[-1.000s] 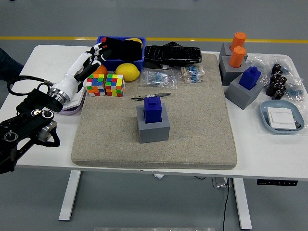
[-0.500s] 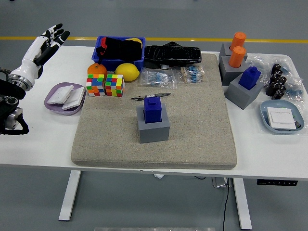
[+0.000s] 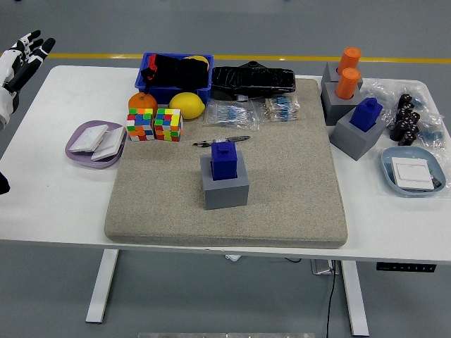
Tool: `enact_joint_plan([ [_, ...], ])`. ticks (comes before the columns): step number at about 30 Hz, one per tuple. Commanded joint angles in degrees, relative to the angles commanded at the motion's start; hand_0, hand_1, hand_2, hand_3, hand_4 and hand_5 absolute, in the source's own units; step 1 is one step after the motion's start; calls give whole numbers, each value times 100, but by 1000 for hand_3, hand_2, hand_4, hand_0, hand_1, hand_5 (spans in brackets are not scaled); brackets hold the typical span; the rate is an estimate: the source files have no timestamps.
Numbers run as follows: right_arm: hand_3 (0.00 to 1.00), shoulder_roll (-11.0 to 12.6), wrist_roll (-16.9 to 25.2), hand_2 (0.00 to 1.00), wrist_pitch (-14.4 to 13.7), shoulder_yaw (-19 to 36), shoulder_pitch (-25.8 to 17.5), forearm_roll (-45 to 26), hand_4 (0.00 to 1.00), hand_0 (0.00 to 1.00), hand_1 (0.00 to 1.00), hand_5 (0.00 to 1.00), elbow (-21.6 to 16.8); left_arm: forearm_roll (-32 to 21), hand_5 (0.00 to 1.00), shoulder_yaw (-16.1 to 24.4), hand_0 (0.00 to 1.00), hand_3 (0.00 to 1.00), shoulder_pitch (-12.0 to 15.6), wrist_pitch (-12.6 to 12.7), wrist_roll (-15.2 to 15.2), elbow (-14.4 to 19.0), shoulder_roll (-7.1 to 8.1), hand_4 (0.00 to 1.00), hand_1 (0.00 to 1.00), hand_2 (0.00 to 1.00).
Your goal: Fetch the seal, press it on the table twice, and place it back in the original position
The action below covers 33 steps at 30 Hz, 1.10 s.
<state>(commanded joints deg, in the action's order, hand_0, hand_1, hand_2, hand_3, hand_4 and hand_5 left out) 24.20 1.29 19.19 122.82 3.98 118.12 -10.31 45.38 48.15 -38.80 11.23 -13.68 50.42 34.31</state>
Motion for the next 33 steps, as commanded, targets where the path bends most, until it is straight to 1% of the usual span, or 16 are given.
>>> enact_joint_plan([
  [11,779,16,37,793,-33,-41,23,12,998,908,809,892,0,-9,834,110,998,998,60,-22,12,-95,107,980,998,998],
  [21,784,58,53,798,-24,-206,108,-4,998,910,814,887,0,35,826,289,998,998,215,-33,23,-43,263,974,998,998],
  [24,784,60,48,798,-14,-235,118,-22,998,910,814,887,0,27,826,294,998,998,221,-32,20,-48,270,974,998,998],
  [33,785,74,36,797,7,-273,125,-115,998,915,813,883,0,10,823,226,998,998,136,-42,23,-57,226,973,998,998],
])
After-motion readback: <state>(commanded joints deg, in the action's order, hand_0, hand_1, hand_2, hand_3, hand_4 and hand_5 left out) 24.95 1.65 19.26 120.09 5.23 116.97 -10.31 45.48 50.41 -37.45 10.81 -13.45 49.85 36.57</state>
